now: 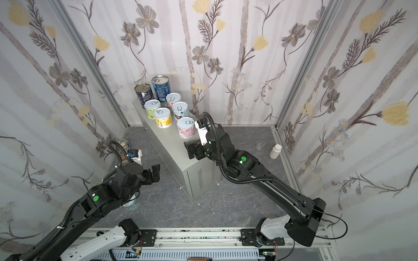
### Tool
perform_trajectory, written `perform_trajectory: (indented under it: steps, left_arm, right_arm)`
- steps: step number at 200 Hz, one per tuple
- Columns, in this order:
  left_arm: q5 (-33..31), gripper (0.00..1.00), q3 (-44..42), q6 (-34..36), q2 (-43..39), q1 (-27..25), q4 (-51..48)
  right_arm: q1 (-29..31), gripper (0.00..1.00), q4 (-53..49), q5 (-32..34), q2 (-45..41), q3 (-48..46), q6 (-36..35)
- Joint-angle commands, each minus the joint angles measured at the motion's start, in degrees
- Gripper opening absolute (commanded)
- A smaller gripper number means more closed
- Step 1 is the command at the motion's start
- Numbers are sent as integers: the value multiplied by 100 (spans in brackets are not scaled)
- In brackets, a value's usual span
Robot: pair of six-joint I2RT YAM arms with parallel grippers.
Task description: Place and organize the canned foods onto the counter
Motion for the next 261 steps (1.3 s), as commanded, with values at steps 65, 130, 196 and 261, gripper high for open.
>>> perform_trajectory:
  steps: [65, 130, 196, 261]
  left_arm:
    - [264, 100, -800, -69, -207, 33, 977]
    - [414, 100, -1033, 106, -109, 79, 1277]
    - [548, 100, -1047, 191, 33, 234, 1401]
    - [667, 100, -997, 275, 138, 483, 1428]
  right_arm:
    - [-113, 100, 268, 726, 1137, 1014, 24]
    - [-307, 93, 204, 680, 1489, 1323, -114]
    - [-471, 87, 214, 467, 1694, 1372, -371]
    - [-495, 81, 188, 195, 1951, 1663, -616]
